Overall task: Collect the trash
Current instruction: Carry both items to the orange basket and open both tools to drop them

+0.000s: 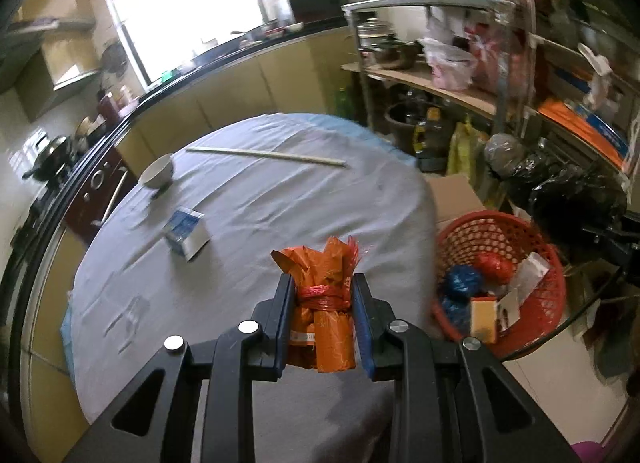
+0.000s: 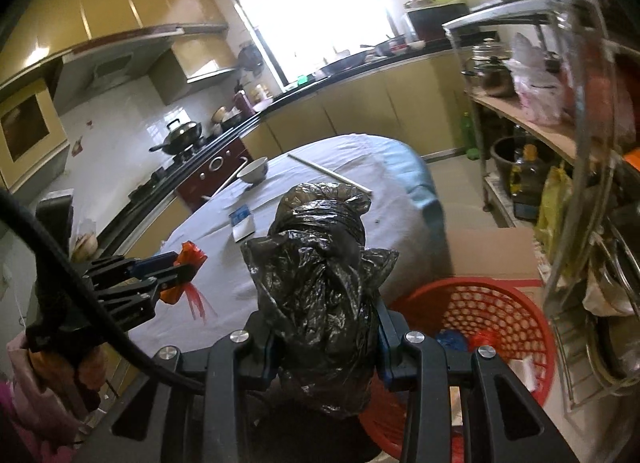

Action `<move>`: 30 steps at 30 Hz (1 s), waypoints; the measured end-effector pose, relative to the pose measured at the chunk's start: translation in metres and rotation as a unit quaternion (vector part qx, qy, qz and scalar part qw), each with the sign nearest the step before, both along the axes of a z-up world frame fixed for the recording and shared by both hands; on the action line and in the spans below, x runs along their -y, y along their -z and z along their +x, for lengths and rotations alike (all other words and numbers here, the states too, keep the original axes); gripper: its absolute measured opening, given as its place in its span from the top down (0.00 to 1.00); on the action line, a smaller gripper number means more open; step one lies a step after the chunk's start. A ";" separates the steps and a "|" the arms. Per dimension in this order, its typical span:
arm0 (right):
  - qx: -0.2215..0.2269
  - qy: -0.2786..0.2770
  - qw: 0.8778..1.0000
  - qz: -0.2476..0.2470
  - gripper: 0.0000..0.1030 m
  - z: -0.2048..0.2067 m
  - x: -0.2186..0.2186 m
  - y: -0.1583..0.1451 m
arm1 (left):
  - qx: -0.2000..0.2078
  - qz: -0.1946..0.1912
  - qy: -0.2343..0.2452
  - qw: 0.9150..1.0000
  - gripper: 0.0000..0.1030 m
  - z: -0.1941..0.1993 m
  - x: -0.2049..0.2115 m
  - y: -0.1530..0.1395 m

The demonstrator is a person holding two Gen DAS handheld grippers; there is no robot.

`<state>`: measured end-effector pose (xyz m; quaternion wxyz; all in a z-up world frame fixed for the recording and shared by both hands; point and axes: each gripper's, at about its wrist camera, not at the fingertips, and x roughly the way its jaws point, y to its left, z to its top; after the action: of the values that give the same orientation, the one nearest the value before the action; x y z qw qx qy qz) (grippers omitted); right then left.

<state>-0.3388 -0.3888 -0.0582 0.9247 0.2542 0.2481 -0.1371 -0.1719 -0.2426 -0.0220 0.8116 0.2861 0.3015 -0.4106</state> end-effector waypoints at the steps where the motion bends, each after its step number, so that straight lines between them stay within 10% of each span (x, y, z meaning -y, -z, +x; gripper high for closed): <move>1: 0.001 0.003 1.000 0.003 0.62 -0.005 0.004 0.001 | 0.002 0.002 0.005 1.000 0.71 -0.004 0.006 0.000; 21: 0.009 0.056 0.997 0.054 0.62 -0.067 0.061 0.040 | 0.014 0.046 0.081 0.996 0.71 -0.075 0.096 0.020; 27: 0.015 0.089 0.991 0.096 0.62 -0.073 0.077 0.058 | -0.074 0.030 0.109 0.991 0.69 -0.066 0.109 0.040; 30: 0.008 0.108 0.987 0.123 0.52 -0.073 0.084 0.068 | -0.118 0.026 0.121 0.985 0.51 -0.063 0.114 0.054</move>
<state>-0.4115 -0.4732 -0.1262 0.8682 0.3920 0.2271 -0.2025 -0.2348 -0.3562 -0.0757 0.7071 0.2912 0.3685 -0.5286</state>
